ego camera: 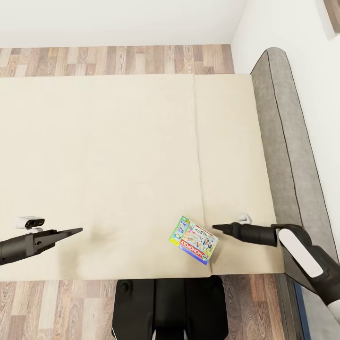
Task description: Put all the toys in the child's room - the three board games (two on the bed and one on the table), the two jigsaw puzzles on the table, and the tennis ball on the table - inside the toy box on the table in the child's room.
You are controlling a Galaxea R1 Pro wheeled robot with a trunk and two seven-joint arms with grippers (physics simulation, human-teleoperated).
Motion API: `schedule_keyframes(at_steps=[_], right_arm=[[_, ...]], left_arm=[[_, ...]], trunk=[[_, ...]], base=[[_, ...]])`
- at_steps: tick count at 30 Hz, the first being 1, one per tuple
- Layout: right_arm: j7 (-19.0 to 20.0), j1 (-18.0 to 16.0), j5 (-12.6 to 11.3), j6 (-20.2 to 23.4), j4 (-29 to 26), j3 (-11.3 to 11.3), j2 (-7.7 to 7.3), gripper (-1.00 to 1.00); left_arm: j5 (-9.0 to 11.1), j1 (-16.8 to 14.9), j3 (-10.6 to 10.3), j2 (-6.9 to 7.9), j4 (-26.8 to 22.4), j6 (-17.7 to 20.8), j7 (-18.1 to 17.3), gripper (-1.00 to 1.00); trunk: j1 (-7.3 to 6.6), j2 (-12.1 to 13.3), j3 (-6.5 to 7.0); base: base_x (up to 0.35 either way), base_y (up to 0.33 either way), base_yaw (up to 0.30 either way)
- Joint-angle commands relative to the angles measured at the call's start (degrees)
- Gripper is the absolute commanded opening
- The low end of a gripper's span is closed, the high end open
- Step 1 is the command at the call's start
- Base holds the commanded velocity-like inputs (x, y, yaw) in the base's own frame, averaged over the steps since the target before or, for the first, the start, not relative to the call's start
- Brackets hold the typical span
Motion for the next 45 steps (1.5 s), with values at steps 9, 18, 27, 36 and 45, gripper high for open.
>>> schedule_keyframes(at_steps=[9,18,27,36,45], right_arm=[[0.3,0.9,0.6,0.9,0.3,-2.5,-0.63,1.00],[-0.1,1.0,0.7,0.8,4.3,-2.6,-0.95,1.00],[-1.7,1.1,1.2,0.0,12.6,-2.1,-0.31,1.00],[-4.5,1.0,1.3,-0.3,15.5,-2.0,1.28,1.00],[-5.7,1.0,1.3,-0.3,15.7,-2.0,2.29,1.00]], left_arm=[[0.0,0.0,0.2,0.02,0.0,0.7,-0.2,1.00],[0.0,0.0,0.2,0.02,0.0,0.7,-0.2,1.00],[0.0,0.0,0.2,0.02,0.0,0.7,-0.2,1.00],[0.0,-0.1,0.2,-0.04,-0.1,0.9,-0.2,1.00],[0.0,-0.1,0.1,-0.07,-0.1,0.9,-0.2,1.00]], trunk=[[0.04,-0.1,-0.06],[0.04,-0.1,-0.06],[0.04,-0.1,-0.06],[0.04,-0.1,-0.06],[0.04,-0.1,-0.06]], base=[[0.000,0.000,0.000],[0.000,0.000,0.000],[0.000,0.000,0.000],[0.000,0.000,0.000],[0.000,0.000,0.000]])
